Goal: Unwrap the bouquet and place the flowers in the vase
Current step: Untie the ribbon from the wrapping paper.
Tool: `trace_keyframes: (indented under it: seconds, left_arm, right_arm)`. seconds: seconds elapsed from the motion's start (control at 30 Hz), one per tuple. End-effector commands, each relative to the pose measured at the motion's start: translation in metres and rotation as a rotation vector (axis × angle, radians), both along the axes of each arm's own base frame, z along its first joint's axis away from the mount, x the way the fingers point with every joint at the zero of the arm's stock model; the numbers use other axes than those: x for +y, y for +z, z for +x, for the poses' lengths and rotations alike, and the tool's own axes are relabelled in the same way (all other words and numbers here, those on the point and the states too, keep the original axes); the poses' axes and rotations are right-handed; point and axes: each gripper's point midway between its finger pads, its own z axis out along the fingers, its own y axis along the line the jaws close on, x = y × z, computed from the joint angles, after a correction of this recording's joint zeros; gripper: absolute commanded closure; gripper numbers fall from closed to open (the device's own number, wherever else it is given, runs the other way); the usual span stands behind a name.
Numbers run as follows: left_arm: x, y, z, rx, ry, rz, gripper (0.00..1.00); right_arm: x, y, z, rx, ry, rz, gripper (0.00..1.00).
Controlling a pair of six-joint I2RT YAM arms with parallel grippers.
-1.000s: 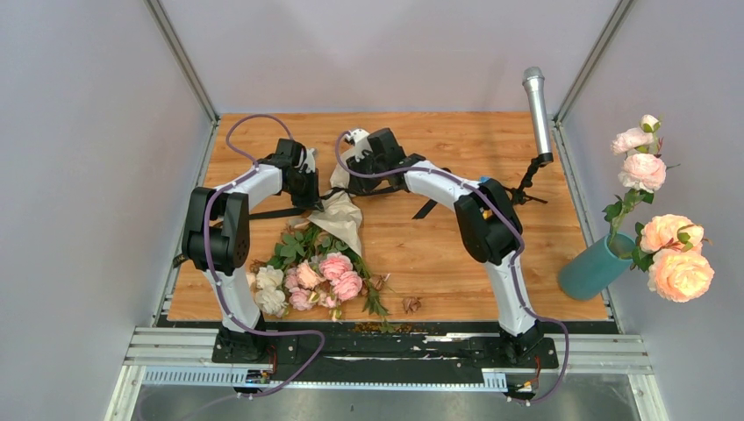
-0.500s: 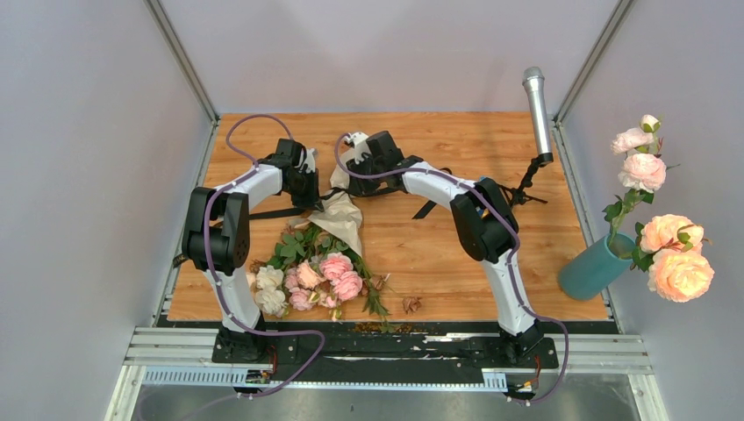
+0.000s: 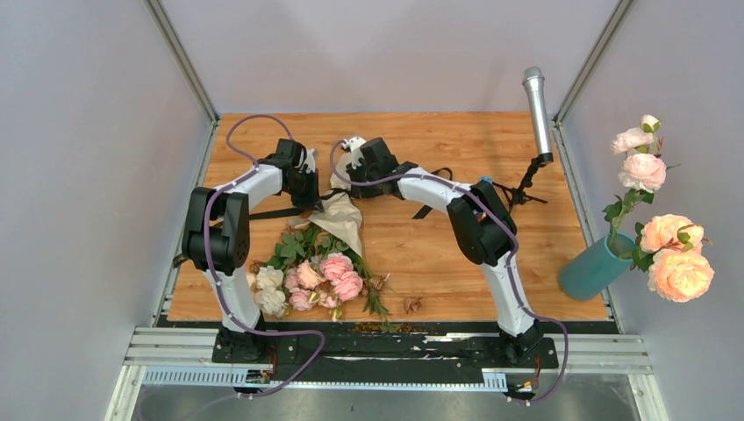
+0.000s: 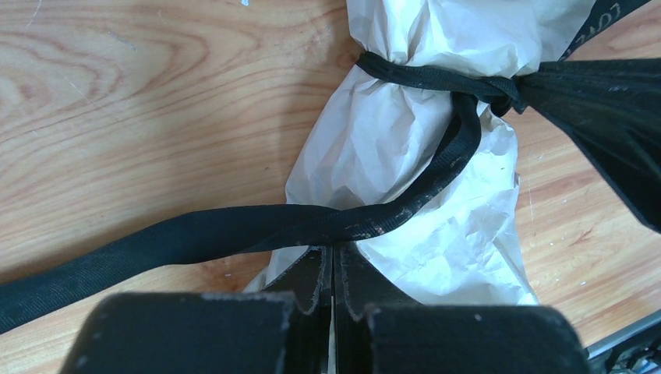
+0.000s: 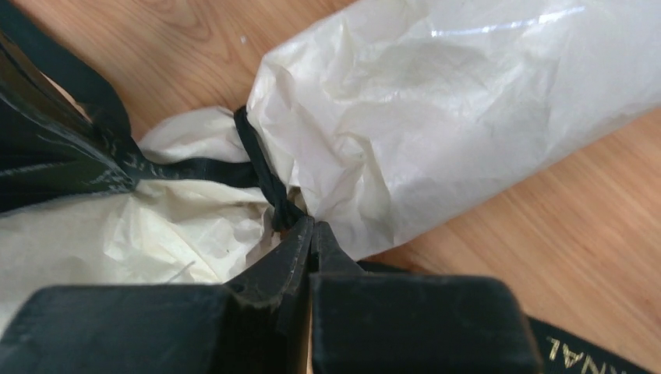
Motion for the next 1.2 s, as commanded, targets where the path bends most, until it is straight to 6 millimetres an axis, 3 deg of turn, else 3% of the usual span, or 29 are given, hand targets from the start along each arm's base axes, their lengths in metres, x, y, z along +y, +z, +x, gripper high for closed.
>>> trace_keyframes:
  seconds: [0.0,0.2,0.4,0.57,0.8,1.17]
  left_arm:
    - [0.012,-0.012,-0.008,0.046,0.006,0.054,1.0]
    - [0.014,-0.013,-0.008,0.049,0.009,0.063,1.0]
    - [0.014,-0.013,-0.008,0.05,0.009,0.063,1.0]
    - [0.013,-0.011,-0.008,0.043,0.006,0.057,1.0]
    - [0.011,-0.011,-0.008,0.045,0.003,0.049,1.0]
    - [0.01,-0.013,-0.009,0.05,0.0,0.043,1.0]
  right_arm:
    - [-0.016,0.015,0.001,-0.094,-0.111,-0.066,1.0]
    - [-0.042,0.013,0.005,-0.122,-0.256,-0.129,1.0]
    - [-0.046,0.007,-0.003,-0.094,-0.267,-0.125,1.0]
    - [-0.029,0.018,-0.014,-0.042,-0.146,-0.025,0.99]
    - [-0.005,0.044,-0.022,-0.022,0.026,0.09,0.81]
    - [0.01,0.047,-0.001,-0.021,0.056,0.113,0.83]
